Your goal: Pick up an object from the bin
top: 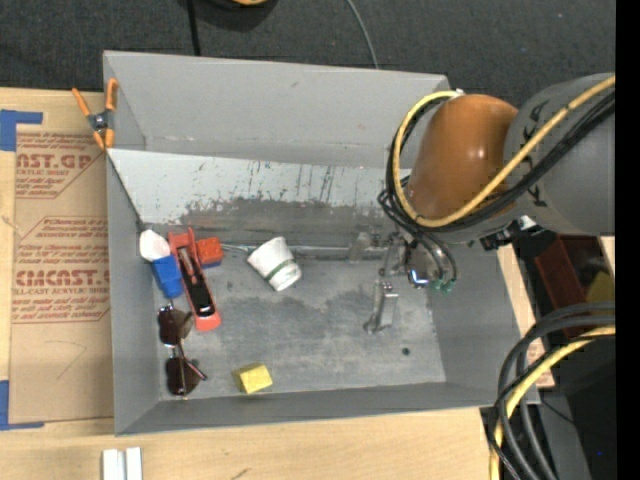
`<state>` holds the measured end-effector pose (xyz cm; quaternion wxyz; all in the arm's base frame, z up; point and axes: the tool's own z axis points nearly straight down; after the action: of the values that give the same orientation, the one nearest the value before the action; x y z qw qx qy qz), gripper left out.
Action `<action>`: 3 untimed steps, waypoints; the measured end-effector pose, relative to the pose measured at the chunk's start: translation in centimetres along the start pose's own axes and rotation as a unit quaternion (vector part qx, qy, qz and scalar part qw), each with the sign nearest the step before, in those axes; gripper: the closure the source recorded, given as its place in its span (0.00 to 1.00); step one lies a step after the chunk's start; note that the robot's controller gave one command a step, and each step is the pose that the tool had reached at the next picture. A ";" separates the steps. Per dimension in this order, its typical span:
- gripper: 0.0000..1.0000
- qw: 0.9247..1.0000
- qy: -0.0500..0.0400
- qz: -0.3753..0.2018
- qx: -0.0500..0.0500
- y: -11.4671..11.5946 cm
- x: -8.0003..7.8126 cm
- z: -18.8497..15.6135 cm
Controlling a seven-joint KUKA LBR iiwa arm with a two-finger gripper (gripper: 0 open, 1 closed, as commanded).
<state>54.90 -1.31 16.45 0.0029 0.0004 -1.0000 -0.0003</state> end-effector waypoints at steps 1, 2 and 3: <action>0.00 1.000 -0.004 0.000 0.000 0.0 -0.1 -0.5; 0.00 1.000 -0.007 -0.028 0.001 0.4 -1.2 2.2; 0.00 0.999 -0.006 -0.039 0.000 0.9 -3.6 7.4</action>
Offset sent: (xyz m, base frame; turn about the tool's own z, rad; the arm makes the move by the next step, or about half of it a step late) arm 0.0232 0.0101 -0.0766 -0.1482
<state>58.46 -0.37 9.07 -0.0035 0.0389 -0.9992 -0.0004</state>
